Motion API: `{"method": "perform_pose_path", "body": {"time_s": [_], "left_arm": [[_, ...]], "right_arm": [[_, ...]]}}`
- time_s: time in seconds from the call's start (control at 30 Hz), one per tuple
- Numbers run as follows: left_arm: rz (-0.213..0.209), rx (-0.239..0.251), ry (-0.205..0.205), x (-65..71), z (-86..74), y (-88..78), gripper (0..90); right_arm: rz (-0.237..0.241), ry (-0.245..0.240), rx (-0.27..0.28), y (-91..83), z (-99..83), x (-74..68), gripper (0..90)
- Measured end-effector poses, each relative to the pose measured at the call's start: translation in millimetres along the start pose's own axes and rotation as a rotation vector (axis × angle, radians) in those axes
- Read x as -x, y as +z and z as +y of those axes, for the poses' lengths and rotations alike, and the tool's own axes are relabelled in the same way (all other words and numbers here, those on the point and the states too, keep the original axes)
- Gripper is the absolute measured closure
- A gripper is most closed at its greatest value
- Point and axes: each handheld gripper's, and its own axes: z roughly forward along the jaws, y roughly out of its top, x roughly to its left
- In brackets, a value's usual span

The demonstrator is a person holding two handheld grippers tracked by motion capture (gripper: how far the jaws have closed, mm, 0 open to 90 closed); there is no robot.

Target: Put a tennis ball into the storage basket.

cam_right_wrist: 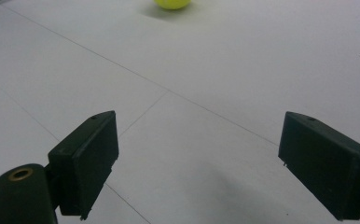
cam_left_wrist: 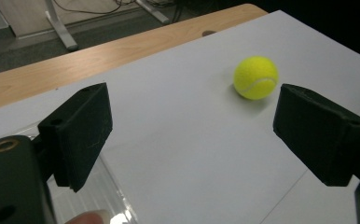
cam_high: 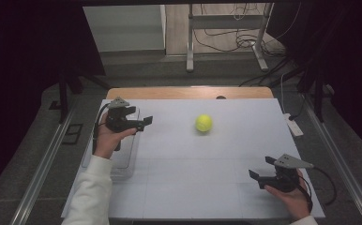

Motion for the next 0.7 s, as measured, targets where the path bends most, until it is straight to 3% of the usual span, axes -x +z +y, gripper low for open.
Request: {"method": "perform_pose_path", "body": {"time_s": [0.13,0.4,0.57,0.7], "left_arm": [[-0.038,0.019,0.035,14.9,6.8,-1.5,12.8],[-0.074,0.022,0.073,31.6,12.8,-1.4,12.6],[-0.082,0.014,0.082,38.4,14.3,1.4,12.5],[-0.092,-0.001,0.059,40.3,13.2,7.4,12.6]], "right_arm": [[0.000,-0.001,-0.002,0.3,-0.1,-0.2,12.3],[0.000,0.000,-0.001,0.1,-0.1,-0.1,12.3],[0.000,0.001,0.000,-0.1,-0.1,0.0,12.3],[0.001,0.000,-0.001,0.2,-0.1,-0.1,12.3]]}}
